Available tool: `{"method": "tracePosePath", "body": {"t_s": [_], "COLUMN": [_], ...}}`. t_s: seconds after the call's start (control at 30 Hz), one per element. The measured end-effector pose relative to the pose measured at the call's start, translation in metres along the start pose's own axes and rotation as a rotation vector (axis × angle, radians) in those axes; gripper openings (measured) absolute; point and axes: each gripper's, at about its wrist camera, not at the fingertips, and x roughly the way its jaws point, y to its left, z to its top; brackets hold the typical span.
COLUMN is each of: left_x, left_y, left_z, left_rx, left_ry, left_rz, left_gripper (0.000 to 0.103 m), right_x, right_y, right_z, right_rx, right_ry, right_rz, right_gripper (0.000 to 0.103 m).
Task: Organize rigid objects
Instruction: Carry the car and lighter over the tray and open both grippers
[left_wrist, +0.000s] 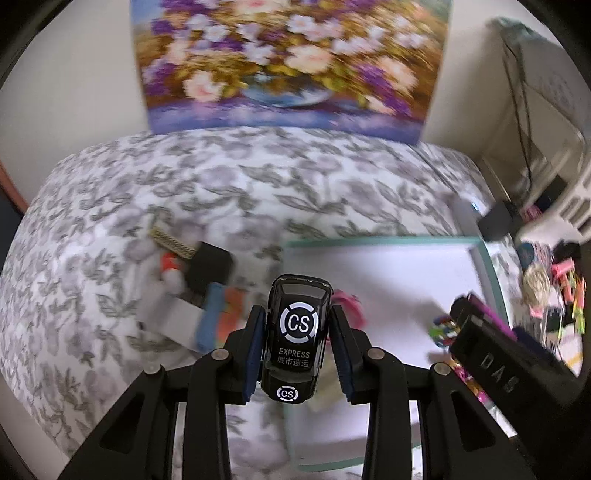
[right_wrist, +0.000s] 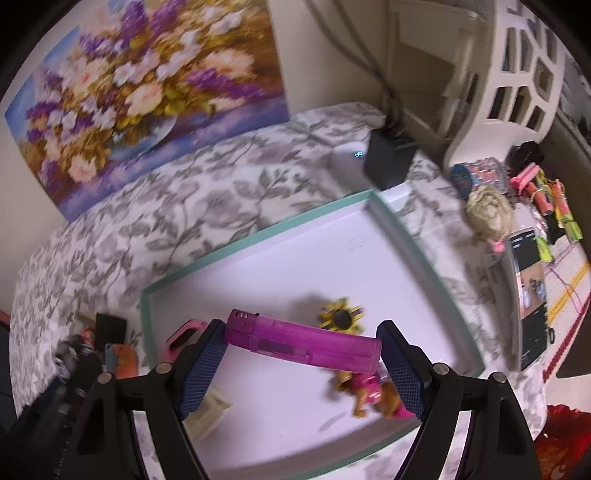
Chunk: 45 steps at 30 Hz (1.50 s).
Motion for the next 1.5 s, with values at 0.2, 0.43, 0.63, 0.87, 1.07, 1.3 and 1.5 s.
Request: {"method": "tracePosePath", "body": {"t_s": [0.2, 0.43, 0.63, 0.87, 1.07, 1.3, 1.5], "left_x": [0.014, 0.027, 0.034, 0.041, 0.045, 0.049, 0.050], "left_y": [-0.021, -0.028, -0.031, -0.032, -0.034, -0.036, -0.035], "left_z": [-0.008, -0.012, -0.015, -0.018, -0.020, -0.021, -0.021], "left_rx": [0.041, 0.053, 0.067, 0.075, 0.084, 0.096, 0.094], "left_ry": [0.026, 0.051, 0.068, 0.085, 0.090, 0.102, 0.107], "left_rz": [0.001, -0.010, -0.017, -0.006, 0.005, 0.014, 0.013], "left_gripper": [0.036, 0.036, 0.037, 0.037, 0.037, 0.037, 0.037], "right_x": [0.002, 0.010, 0.011, 0.010, 0.020, 0.033, 0.035], "right_y": [-0.023, -0.041, -0.041, -0.035, -0.034, -0.030, -0.029], "right_z": [0.006, 0.006, 0.003, -0.001, -0.005, -0.008, -0.008], "right_rx": [0.035, 0.053, 0.035, -0.004, -0.018, -0.035, -0.035], "right_ry": [-0.005, 0.031, 0.060, 0.082, 0.121, 0.153, 0.156], "right_rz": [-0.008, -0.041, -0.053, -0.058, -0.069, -0.073, -0.076], "right_gripper": [0.085, 0.085, 0.085, 0.085, 0.085, 0.085, 0.085]}}
